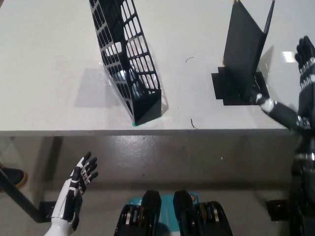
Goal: A notebook is kept standing on the table on the right hand side and a black shelf is kept on the left hand side and the robot uses its right hand to grab the notebook and places it in the shelf
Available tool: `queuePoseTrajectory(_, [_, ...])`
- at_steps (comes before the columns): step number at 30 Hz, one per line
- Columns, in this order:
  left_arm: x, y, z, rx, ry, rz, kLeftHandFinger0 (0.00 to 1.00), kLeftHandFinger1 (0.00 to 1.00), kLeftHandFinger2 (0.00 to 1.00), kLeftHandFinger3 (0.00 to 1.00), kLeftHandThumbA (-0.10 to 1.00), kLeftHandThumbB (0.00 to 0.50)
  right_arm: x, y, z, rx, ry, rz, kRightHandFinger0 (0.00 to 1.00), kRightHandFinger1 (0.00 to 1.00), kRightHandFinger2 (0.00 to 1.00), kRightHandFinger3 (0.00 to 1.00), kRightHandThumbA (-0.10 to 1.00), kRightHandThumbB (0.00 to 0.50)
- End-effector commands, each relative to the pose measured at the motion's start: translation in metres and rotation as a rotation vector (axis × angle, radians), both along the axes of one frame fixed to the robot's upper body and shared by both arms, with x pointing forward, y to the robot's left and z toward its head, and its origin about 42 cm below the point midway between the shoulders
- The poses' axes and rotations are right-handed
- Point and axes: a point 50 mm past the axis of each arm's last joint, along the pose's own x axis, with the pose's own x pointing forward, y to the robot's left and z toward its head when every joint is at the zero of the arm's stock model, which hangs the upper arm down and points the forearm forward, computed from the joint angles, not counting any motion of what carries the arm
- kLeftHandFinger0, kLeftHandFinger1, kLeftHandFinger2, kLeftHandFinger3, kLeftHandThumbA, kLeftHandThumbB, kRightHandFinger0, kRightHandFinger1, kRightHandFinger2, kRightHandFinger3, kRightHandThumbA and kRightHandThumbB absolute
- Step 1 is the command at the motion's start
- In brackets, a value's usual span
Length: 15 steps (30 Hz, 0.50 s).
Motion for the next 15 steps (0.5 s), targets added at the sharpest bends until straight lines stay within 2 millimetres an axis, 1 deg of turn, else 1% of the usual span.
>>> queuePoseTrajectory(1, [-0.001, 0.002, 0.003, 0.024, -0.03, -0.018, 1.0, 1.0, 1.0, 1.0, 1.0, 0.136, 0.036, 0.0, 0.025, 0.022, 0.011, -0.074, 1.0, 1.0, 1.0, 1.0, 1.0, 0.367])
queuePoseTrajectory(2, [-0.002, 0.002, 0.002, 0.022, -0.026, -0.017, 1.0, 1.0, 1.0, 1.0, 1.0, 0.147, 0.044, 0.0, 0.025, 0.035, 0.019, -0.076, 1.0, 1.0, 1.0, 1.0, 1.0, 0.367])
queuePoseTrajectory(3, [-0.002, 0.001, 0.001, 0.019, -0.02, -0.015, 1.0, 1.0, 1.0, 1.0, 1.0, 0.149, 0.052, 0.001, 0.026, 0.063, 0.033, -0.071, 1.0, 1.0, 1.0, 1.0, 1.0, 0.384])
queuePoseTrajectory(4, [-0.002, 0.002, 0.001, 0.015, -0.02, -0.019, 1.0, 1.0, 1.0, 1.0, 1.0, 0.146, 0.058, 0.002, 0.026, 0.077, 0.041, -0.069, 1.0, 1.0, 1.0, 1.0, 1.0, 0.386])
queuePoseTrajectory(5, [-0.002, 0.002, 0.0, 0.017, -0.02, -0.018, 1.0, 1.0, 1.0, 1.0, 1.0, 0.147, 0.063, 0.002, 0.026, 0.085, 0.049, -0.07, 1.0, 1.0, 1.0, 1.0, 1.0, 0.402])
queuePoseTrajectory(6, [-0.003, 0.002, -0.001, 0.02, -0.019, -0.014, 1.0, 1.0, 1.0, 1.0, 1.0, 0.149, 0.073, 0.004, 0.026, 0.107, 0.068, -0.068, 1.0, 1.0, 1.0, 1.0, 1.0, 0.421])
queuePoseTrajectory(7, [-0.003, 0.002, -0.001, 0.02, -0.019, -0.014, 1.0, 1.0, 1.0, 1.0, 1.0, 0.151, 0.075, 0.004, 0.026, 0.112, 0.072, -0.067, 1.0, 1.0, 1.0, 1.0, 1.0, 0.426])
queuePoseTrajectory(8, [-0.004, 0.002, -0.001, 0.016, -0.016, -0.015, 1.0, 1.0, 1.0, 1.0, 1.0, 0.14, 0.083, 0.005, 0.025, 0.122, 0.089, -0.069, 1.0, 1.0, 1.0, 1.0, 1.0, 0.434])
queuePoseTrajectory(9, [-0.005, 0.002, -0.002, 0.012, -0.02, -0.015, 1.0, 1.0, 1.0, 1.0, 1.0, 0.126, 0.091, 0.007, 0.025, 0.132, 0.105, -0.076, 1.0, 1.0, 1.0, 1.0, 1.0, 0.436])
queuePoseTrajectory(11, [-0.005, 0.002, -0.003, 0.012, -0.023, -0.01, 1.0, 1.0, 1.0, 1.0, 1.0, 0.121, 0.101, 0.009, 0.025, 0.132, 0.128, -0.083, 1.0, 1.0, 1.0, 1.0, 1.0, 0.435])
queuePoseTrajectory(12, [-0.006, 0.003, -0.003, 0.013, -0.022, -0.01, 1.0, 1.0, 1.0, 1.0, 1.0, 0.107, 0.107, 0.01, 0.025, 0.137, 0.141, -0.085, 1.0, 1.0, 1.0, 1.0, 1.0, 0.432])
queuePoseTrajectory(14, [-0.005, 0.002, -0.003, 0.02, -0.02, -0.005, 1.0, 1.0, 1.0, 1.0, 1.0, 0.124, 0.12, 0.014, 0.027, 0.163, 0.172, -0.085, 1.0, 1.0, 1.0, 1.0, 1.0, 0.449])
queuePoseTrajectory(15, [-0.005, 0.002, -0.003, 0.02, -0.02, -0.005, 1.0, 1.0, 1.0, 1.0, 1.0, 0.133, 0.124, 0.016, 0.028, 0.167, 0.177, -0.086, 1.0, 1.0, 1.0, 1.0, 1.0, 0.444])
